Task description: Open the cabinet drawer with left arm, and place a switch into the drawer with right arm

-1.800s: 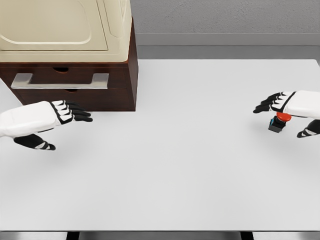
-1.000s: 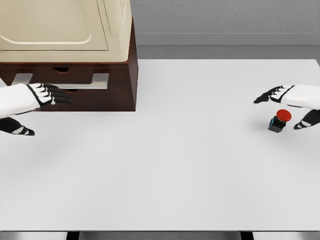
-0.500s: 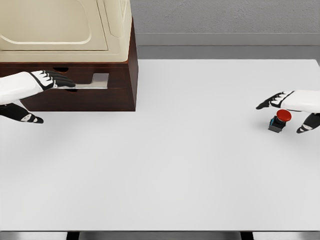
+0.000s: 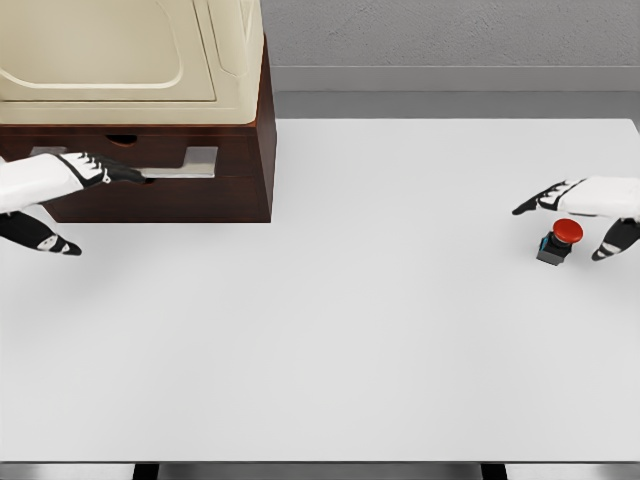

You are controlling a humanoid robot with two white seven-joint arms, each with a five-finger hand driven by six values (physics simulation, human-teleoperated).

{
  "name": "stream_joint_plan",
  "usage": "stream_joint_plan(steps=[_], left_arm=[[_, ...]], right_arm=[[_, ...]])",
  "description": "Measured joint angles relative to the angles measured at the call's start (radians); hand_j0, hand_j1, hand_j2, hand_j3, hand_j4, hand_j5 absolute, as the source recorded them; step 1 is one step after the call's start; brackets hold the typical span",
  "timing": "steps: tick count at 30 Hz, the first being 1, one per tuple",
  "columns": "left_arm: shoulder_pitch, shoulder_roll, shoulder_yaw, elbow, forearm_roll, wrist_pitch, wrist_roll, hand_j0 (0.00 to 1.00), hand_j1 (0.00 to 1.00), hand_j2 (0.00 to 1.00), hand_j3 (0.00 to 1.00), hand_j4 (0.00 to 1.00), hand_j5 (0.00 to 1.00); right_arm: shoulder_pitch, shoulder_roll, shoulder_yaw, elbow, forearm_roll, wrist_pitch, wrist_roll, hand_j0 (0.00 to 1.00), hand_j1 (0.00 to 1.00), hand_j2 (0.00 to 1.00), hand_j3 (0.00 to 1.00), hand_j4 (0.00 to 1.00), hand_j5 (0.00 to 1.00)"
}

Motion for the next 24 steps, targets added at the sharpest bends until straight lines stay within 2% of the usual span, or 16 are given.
stream_joint_plan(steps=[9,21,24], left_arm=[[-0.006,-0.031,-0.001,0.007,0.035,0.0,-0.011,1.0,1.0,1.0,1.0,1.0,1.0],[-0.008,-0.056,-0.007,0.042,0.028,0.0,-0.01,1.0,1.0,1.0,1.0,1.0,1.0],[-0.008,-0.06,-0.013,0.048,0.027,0.0,-0.009,1.0,1.0,1.0,1.0,1.0,1.0]], right_arm=[[-0.015,0.018,0.018,0.034,0.004,0.0,0.001,1.0,1.0,1.0,1.0,1.0,1.0],[-0.029,0.043,0.05,0.075,0.015,0.0,0.001,1.0,1.0,1.0,1.0,1.0,1.0],[-0.029,0.044,0.054,0.078,0.016,0.0,0.002,0.87,0.87,0.87,0.87,0.87,0.87]])
